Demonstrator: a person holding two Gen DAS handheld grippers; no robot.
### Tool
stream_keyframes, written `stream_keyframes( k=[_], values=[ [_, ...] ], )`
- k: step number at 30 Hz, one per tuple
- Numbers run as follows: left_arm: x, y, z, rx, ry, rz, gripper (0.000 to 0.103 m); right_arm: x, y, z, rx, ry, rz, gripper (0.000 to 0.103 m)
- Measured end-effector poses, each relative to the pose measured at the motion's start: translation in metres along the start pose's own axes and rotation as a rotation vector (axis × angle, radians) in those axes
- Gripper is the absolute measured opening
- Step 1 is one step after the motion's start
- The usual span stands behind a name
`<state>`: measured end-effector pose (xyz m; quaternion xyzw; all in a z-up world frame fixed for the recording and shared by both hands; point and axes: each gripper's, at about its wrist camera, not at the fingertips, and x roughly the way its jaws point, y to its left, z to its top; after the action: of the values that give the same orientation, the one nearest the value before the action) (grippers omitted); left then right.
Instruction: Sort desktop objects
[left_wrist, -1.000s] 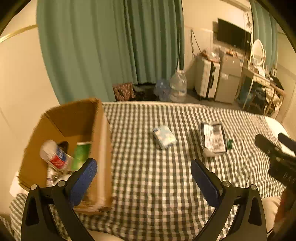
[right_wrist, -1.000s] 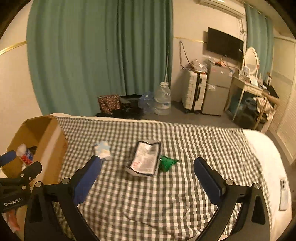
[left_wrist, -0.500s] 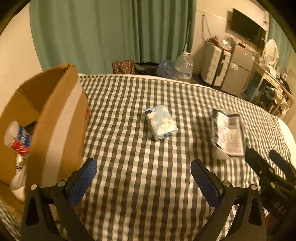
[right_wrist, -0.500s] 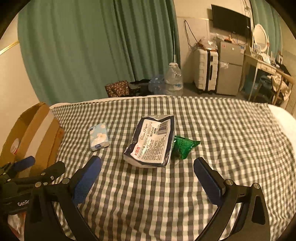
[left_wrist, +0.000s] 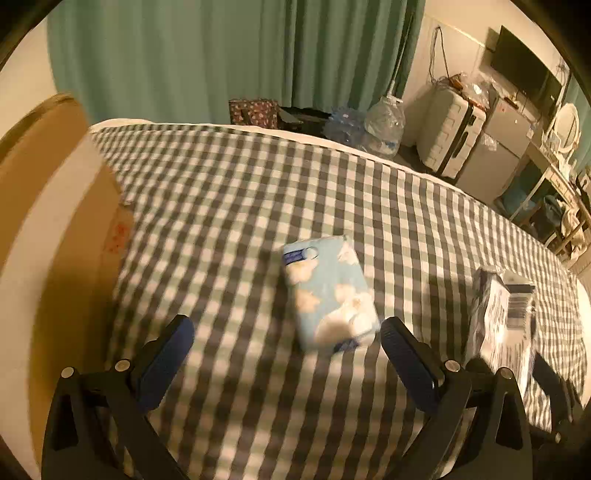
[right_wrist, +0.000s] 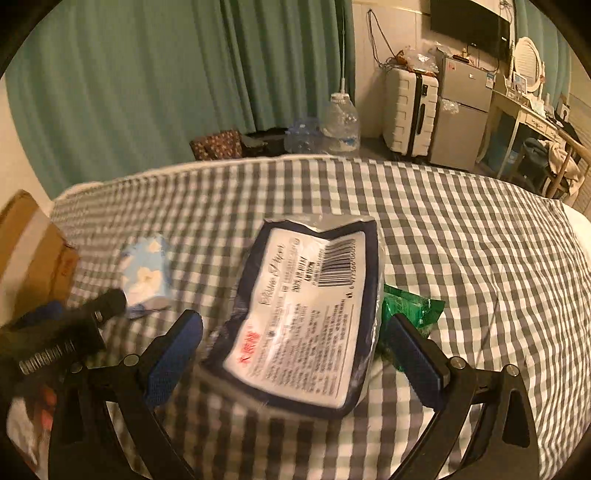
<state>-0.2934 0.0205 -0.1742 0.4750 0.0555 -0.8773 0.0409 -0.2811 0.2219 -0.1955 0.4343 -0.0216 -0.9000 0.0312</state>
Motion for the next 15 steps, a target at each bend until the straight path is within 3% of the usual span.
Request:
stream_keyframes(
  k=[3, 4, 6, 9, 10, 11, 12, 15],
  values=[
    [0.016, -0.011, 0.003, 0.01, 0.028, -0.011, 0.103, 0.007, 0.001, -0.003, -0.04, 0.028, -0.035, 0.096],
    [0.023, -0.014, 0.002, 0.012, 0.039, -0.01, 0.103, 0.007, 0.002, -0.003, -0.054, 0.03, -0.049, 0.081],
    [0.037, -0.019, 0.001, 0.025, 0.065, -0.007, 0.103, 0.004, 0.003, -0.003, -0.073, 0.039, -0.053, 0.062],
    [0.049, -0.018, -0.004, 0.038, 0.062, 0.002, 0.102, 0.003, -0.002, -0.006, -0.074, 0.054, -0.048, 0.052],
    [0.045, -0.017, -0.005, 0.043, 0.04, 0.004, 0.088, 0.002, -0.003, -0.007, -0.074, 0.058, -0.046, 0.046],
    [0.04, -0.017, -0.005, 0.049, 0.025, 0.001, 0.064, 0.002, -0.005, -0.007, -0.071, 0.062, -0.04, 0.044],
    [0.035, -0.016, -0.005, 0.06, 0.017, -0.01, 0.056, 0.0, -0.007, -0.007, -0.062, 0.058, -0.029, 0.039],
    [0.027, -0.011, -0.005, 0.087, 0.038, -0.035, 0.055, -0.003, -0.016, -0.006, -0.025, 0.054, 0.015, 0.027]
  ],
)
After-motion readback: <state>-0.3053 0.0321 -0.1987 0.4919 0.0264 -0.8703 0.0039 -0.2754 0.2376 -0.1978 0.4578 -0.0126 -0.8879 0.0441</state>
